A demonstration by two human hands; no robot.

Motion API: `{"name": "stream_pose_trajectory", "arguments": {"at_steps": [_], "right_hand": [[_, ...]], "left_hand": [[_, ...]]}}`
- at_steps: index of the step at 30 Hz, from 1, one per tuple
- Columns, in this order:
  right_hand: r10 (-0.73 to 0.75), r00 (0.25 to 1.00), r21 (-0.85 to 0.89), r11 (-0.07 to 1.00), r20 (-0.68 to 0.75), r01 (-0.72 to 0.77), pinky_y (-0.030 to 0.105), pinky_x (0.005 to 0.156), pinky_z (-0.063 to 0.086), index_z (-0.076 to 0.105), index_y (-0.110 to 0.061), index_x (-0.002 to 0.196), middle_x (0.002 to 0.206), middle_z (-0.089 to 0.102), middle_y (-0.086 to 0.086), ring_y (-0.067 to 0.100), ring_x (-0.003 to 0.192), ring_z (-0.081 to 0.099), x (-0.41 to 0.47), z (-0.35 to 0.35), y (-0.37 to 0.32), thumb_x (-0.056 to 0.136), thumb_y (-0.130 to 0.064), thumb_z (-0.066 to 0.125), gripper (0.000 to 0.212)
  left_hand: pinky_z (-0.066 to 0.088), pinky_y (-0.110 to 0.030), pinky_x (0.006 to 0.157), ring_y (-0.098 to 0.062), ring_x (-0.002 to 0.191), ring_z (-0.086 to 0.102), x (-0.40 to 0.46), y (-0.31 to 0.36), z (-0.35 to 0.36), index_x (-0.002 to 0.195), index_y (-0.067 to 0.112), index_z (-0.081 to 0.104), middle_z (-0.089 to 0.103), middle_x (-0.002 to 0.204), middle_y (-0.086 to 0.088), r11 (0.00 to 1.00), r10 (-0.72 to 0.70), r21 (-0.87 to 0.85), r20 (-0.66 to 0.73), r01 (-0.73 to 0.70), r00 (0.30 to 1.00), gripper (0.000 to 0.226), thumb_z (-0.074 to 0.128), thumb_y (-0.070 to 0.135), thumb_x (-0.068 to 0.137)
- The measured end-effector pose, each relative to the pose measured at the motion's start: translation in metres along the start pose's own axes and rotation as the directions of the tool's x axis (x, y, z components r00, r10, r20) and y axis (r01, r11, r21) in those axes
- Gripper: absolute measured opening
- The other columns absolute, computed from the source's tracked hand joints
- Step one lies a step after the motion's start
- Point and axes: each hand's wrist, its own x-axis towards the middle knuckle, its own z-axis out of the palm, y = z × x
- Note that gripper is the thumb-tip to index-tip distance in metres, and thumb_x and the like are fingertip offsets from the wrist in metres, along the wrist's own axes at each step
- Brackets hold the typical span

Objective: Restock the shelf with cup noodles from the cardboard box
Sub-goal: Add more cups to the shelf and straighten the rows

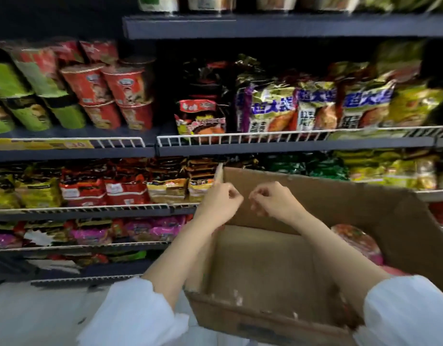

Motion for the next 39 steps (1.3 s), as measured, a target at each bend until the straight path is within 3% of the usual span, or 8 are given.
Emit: {"name": "stream_pose_trajectory", "arguments": {"at_steps": [5, 10, 20, 23, 26, 30, 34, 39], "right_hand": [[0.101, 0.989, -0.087, 0.992, 0.111, -0.091, 0.021, 0.061, 0.05, 0.069, -0.014, 0.091, 0.079, 0.069, 0.002, 0.012, 0.059, 0.061, 0.01, -0.058, 0.108, 0.092, -0.015, 0.049, 0.02], [0.281, 0.94, -0.203, 0.949, 0.191, -0.243, 0.027, 0.087, 0.043, 0.067, -0.011, 0.109, 0.114, 0.067, 0.01, 0.027, 0.107, 0.06, 0.01, -0.096, 0.198, 0.091, -0.018, 0.05, 0.025], [0.624, 0.74, -0.568, 0.714, 0.25, -0.41, 0.044, 0.113, 0.026, 0.034, -0.007, 0.141, 0.146, 0.035, 0.015, 0.036, 0.136, 0.031, 0.03, -0.098, 0.294, 0.098, -0.039, 0.041, 0.054], [0.653, 0.717, -0.436, 0.735, 0.244, -0.52, 0.047, 0.113, 0.025, 0.03, -0.011, 0.145, 0.15, 0.03, 0.016, 0.036, 0.138, 0.028, 0.037, -0.092, 0.309, 0.095, -0.041, 0.046, 0.06], [0.74, 0.665, -0.237, 0.667, 0.101, -0.707, 0.045, 0.11, 0.028, 0.022, -0.011, 0.144, 0.149, 0.02, 0.023, 0.04, 0.137, 0.024, 0.041, -0.089, 0.313, 0.088, -0.038, 0.059, 0.072], [0.708, 0.697, -0.176, 0.704, 0.108, -0.688, 0.044, 0.108, 0.03, 0.022, -0.013, 0.145, 0.147, 0.02, 0.021, 0.041, 0.136, 0.023, 0.047, -0.084, 0.315, 0.086, -0.036, 0.063, 0.075], [0.596, 0.773, -0.124, 0.802, 0.216, -0.584, 0.04, 0.106, 0.037, 0.029, -0.008, 0.143, 0.144, 0.033, 0.018, 0.035, 0.132, 0.037, 0.052, -0.074, 0.306, 0.085, -0.03, 0.065, 0.071], [0.522, 0.782, -0.141, 0.851, 0.34, -0.506, 0.03, 0.087, 0.043, 0.036, -0.003, 0.137, 0.135, 0.05, 0.015, 0.028, 0.121, 0.051, 0.047, -0.078, 0.294, 0.087, -0.023, 0.064, 0.061]], "left_hand": [[0.054, -0.033, 0.078, -0.022, 0.085, 0.066, 0.039, 0.054, 0.111, 0.098, 0.018, 0.067, 0.07, 0.097, -0.003, 0.993, -0.115, 0.005, 0.11, 0.116, 0.987, 0.021, 0.051, 0.031, 0.093], [0.055, -0.032, 0.081, -0.025, 0.082, 0.07, 0.064, 0.079, 0.199, 0.092, 0.015, 0.065, 0.073, 0.093, -0.008, 0.955, -0.288, 0.007, 0.242, 0.296, 0.927, 0.017, 0.051, 0.026, 0.092], [0.044, -0.028, 0.07, -0.025, 0.083, 0.059, 0.09, 0.081, 0.31, 0.09, 0.01, 0.06, 0.062, 0.092, -0.014, 0.89, -0.435, 0.079, 0.441, 0.449, 0.785, 0.02, 0.045, 0.021, 0.096], [0.046, -0.031, 0.077, -0.026, 0.097, 0.061, 0.094, 0.085, 0.319, 0.103, 0.013, 0.056, 0.061, 0.109, -0.013, 0.852, -0.462, 0.028, 0.513, 0.524, 0.724, 0.018, 0.047, 0.027, 0.097], [0.05, -0.029, 0.064, -0.017, 0.067, 0.057, 0.098, 0.085, 0.326, 0.092, 0.015, 0.056, 0.061, 0.097, -0.011, 0.827, -0.466, -0.011, 0.546, 0.562, 0.696, 0.014, 0.046, 0.024, 0.097], [0.045, -0.021, 0.047, -0.013, 0.059, 0.055, 0.1, 0.077, 0.322, 0.078, 0.013, 0.056, 0.062, 0.08, -0.004, 0.796, -0.523, -0.015, 0.488, 0.605, 0.699, 0.022, 0.05, 0.025, 0.096], [0.054, -0.032, 0.068, -0.024, 0.082, 0.064, 0.098, 0.059, 0.301, 0.076, 0.014, 0.053, 0.066, 0.098, -0.011, 0.72, -0.628, -0.048, 0.379, 0.692, 0.68, 0.019, 0.054, 0.021, 0.093], [0.052, -0.039, 0.085, -0.032, 0.109, 0.06, 0.095, 0.046, 0.281, 0.11, 0.011, 0.054, 0.06, 0.122, -0.015, 0.707, -0.682, 0.028, 0.291, 0.707, 0.67, 0.021, 0.05, 0.025, 0.095]]}}
